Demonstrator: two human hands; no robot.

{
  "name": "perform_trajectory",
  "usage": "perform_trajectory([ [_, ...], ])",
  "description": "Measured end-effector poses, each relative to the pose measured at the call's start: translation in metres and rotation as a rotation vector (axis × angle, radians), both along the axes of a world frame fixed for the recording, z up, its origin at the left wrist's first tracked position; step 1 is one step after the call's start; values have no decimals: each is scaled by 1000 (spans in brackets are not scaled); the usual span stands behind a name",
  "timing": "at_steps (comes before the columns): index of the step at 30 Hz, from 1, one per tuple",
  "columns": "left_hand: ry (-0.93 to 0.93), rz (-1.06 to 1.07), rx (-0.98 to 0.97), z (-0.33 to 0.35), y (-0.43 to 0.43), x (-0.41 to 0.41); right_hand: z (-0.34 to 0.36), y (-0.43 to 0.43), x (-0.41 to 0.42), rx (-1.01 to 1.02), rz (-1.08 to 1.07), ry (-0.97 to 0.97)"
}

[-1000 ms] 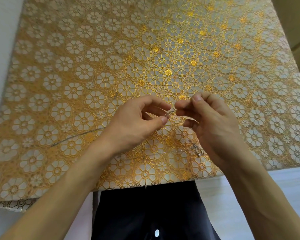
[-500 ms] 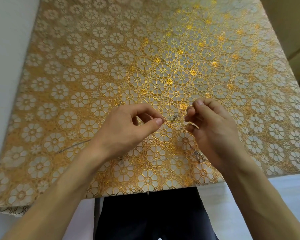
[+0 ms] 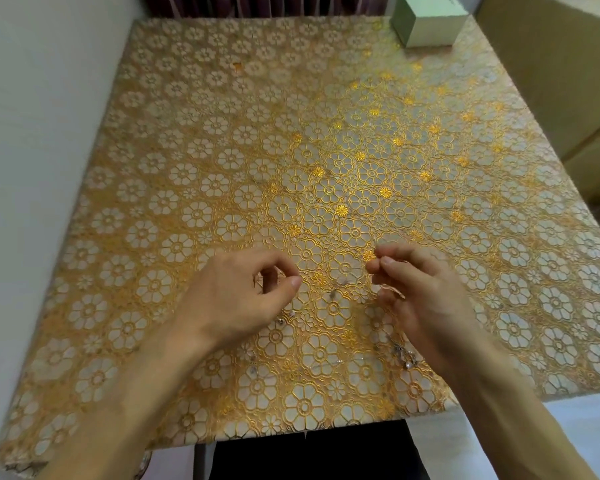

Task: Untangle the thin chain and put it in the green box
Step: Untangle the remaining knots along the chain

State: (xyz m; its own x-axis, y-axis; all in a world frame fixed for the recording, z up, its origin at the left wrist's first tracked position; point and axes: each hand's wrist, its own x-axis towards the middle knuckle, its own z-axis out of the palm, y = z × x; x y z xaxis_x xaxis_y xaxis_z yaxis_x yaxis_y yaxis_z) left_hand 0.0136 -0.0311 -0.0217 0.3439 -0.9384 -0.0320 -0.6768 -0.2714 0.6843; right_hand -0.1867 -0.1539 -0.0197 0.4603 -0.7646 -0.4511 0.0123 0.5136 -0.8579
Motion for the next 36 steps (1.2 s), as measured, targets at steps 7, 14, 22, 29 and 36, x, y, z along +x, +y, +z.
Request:
perform_trajectory([
  [7,-122,38,20,-18,23,-17,-2,6,-15,101,-38,-62],
  [14,-194,50,-3,-24,31,-30,-9,7,-27,-36,56,63],
  [22,-256,93,25,-23,30,-31,-10,6,-35,-74,149,49],
  [29,-170,29,44,-9,-6,-43,-4,4,-23,-54,218,-49],
  [36,579,-157,121,-12,-36,-51,-2,0,-21,10,258,-192],
])
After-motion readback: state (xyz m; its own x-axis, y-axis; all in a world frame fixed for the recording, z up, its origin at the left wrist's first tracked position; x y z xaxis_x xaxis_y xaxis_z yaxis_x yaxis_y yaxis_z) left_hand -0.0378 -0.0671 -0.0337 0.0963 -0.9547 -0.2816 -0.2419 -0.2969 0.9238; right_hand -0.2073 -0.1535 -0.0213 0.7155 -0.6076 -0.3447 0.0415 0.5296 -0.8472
